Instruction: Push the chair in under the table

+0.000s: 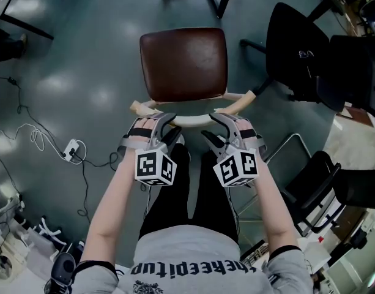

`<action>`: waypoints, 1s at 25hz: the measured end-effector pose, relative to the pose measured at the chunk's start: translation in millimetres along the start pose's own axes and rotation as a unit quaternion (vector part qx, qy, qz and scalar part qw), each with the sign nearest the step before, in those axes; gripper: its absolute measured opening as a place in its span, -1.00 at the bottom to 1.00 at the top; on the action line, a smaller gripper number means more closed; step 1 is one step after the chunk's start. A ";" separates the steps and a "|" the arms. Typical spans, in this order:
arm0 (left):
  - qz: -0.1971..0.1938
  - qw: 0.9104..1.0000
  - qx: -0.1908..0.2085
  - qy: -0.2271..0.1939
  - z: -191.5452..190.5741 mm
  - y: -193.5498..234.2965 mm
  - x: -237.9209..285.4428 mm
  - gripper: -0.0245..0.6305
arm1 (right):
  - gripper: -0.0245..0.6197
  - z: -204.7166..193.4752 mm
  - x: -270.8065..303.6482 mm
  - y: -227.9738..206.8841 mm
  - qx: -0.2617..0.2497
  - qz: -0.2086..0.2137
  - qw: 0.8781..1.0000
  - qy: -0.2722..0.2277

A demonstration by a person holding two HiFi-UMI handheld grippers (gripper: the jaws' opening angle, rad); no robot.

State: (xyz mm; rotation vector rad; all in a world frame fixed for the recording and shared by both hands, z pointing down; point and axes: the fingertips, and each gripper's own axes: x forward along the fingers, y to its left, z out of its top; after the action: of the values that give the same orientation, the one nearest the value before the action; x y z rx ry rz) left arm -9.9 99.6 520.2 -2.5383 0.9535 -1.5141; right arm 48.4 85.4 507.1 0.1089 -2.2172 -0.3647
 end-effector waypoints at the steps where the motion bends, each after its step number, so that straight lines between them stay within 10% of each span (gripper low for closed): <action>1: 0.002 1.000 -0.003 -0.001 0.0 -0.3 0.5 -0.30 | -0.19 -3.7 2.2 0.8 -0.006 0.000 1.000 0.004; 25: 0.026 0.998 0.050 0.038 -21.1 -2.9 19.1 -0.29 | -0.26 -27.3 24.0 -2.6 -0.046 -0.004 0.998 0.037</action>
State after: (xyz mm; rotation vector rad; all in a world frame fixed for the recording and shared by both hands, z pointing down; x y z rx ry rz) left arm -19.1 97.7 547.3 -2.3852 0.9184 -1.6106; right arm 54.7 71.9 540.4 0.0815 -2.1240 -0.4594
